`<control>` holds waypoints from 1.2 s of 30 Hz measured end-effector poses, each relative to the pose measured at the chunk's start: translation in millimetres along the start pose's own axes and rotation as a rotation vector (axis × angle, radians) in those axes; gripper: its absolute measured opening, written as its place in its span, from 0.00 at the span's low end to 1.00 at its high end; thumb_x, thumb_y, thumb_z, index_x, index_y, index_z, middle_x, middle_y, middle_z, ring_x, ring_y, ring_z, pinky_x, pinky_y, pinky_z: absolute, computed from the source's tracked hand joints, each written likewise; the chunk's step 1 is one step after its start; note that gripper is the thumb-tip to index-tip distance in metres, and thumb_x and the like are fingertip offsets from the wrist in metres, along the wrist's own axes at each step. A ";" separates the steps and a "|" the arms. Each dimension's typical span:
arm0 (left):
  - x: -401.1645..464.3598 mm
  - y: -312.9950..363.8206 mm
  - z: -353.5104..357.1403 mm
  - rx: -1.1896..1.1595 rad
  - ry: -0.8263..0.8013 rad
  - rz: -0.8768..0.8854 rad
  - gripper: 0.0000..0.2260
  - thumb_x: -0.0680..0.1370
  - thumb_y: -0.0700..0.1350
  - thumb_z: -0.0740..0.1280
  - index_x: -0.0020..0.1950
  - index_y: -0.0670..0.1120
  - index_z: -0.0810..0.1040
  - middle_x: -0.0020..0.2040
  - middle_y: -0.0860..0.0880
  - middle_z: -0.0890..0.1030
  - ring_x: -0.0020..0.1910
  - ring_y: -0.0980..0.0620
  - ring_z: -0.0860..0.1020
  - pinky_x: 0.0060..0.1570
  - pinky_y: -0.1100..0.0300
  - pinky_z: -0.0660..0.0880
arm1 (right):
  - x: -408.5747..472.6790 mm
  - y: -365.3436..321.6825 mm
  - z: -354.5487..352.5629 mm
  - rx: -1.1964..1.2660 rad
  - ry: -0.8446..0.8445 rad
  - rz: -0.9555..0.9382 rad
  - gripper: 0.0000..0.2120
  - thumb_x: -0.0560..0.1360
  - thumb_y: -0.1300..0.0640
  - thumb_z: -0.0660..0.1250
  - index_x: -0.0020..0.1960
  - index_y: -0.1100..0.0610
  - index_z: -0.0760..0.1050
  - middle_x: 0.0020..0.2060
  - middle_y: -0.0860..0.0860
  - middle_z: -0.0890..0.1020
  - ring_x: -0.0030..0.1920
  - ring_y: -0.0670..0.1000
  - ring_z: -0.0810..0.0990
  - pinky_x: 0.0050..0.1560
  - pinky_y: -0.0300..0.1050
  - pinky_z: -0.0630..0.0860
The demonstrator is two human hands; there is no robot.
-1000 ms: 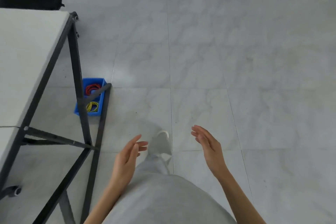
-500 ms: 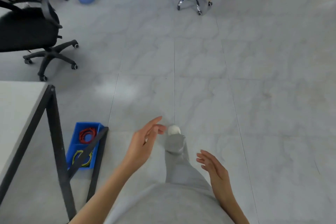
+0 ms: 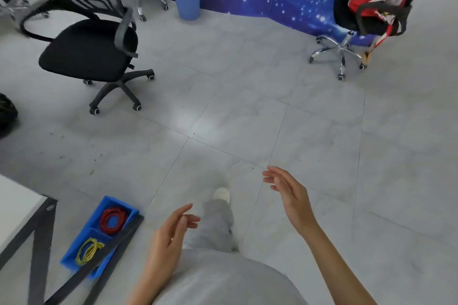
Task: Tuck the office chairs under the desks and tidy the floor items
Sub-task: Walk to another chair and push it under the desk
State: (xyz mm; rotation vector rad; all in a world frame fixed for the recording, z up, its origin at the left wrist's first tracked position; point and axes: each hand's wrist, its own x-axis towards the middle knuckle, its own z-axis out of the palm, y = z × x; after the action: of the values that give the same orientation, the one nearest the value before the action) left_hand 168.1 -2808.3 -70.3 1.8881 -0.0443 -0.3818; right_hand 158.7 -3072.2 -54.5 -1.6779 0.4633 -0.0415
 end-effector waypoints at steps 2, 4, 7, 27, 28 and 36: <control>58.1 15.5 11.5 0.018 0.017 -0.009 0.13 0.70 0.61 0.55 0.51 0.72 0.73 0.44 0.59 0.83 0.43 0.58 0.81 0.48 0.62 0.76 | 55.6 -0.4 -1.7 0.001 -0.004 0.003 0.11 0.77 0.55 0.58 0.56 0.50 0.76 0.51 0.46 0.82 0.52 0.44 0.81 0.53 0.36 0.76; 122.5 33.6 19.4 0.046 0.008 -0.005 0.13 0.71 0.60 0.54 0.53 0.70 0.73 0.45 0.60 0.83 0.44 0.58 0.81 0.48 0.63 0.76 | 108.9 0.8 -2.0 0.016 0.017 0.039 0.11 0.79 0.60 0.58 0.55 0.49 0.76 0.50 0.46 0.83 0.51 0.45 0.81 0.53 0.38 0.76; 221.3 67.9 26.2 0.078 -0.041 0.021 0.10 0.77 0.52 0.56 0.55 0.61 0.74 0.45 0.62 0.82 0.44 0.59 0.80 0.46 0.67 0.74 | 175.2 -2.6 -1.4 0.054 0.065 0.124 0.13 0.79 0.62 0.57 0.53 0.50 0.77 0.48 0.47 0.84 0.50 0.46 0.82 0.50 0.41 0.76; 731.2 211.6 58.6 -0.093 0.204 -0.103 0.20 0.80 0.40 0.57 0.49 0.66 0.77 0.43 0.55 0.84 0.43 0.54 0.81 0.50 0.59 0.76 | 761.6 -153.4 -38.1 -0.088 -0.184 0.033 0.10 0.75 0.52 0.60 0.53 0.48 0.77 0.46 0.44 0.84 0.49 0.45 0.82 0.52 0.37 0.76; 749.0 216.4 54.1 -0.109 0.249 -0.126 0.22 0.80 0.38 0.56 0.48 0.67 0.78 0.43 0.54 0.84 0.43 0.54 0.81 0.50 0.59 0.76 | 795.8 -170.8 -34.1 -0.092 -0.204 0.022 0.10 0.75 0.52 0.59 0.53 0.48 0.77 0.45 0.46 0.84 0.49 0.45 0.82 0.51 0.36 0.76; 909.1 239.3 23.0 -0.174 0.469 -0.198 0.17 0.80 0.39 0.56 0.50 0.59 0.79 0.44 0.55 0.84 0.41 0.56 0.81 0.46 0.67 0.75 | 1021.4 -251.2 40.6 -0.128 -0.411 -0.050 0.12 0.79 0.63 0.57 0.54 0.51 0.76 0.48 0.48 0.83 0.47 0.44 0.82 0.50 0.35 0.76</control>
State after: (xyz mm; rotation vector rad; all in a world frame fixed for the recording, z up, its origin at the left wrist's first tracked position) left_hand 1059.1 -3109.0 -74.3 1.7709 0.4777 -0.0639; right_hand 1176.0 -3342.5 -61.4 -1.7662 0.1153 0.2965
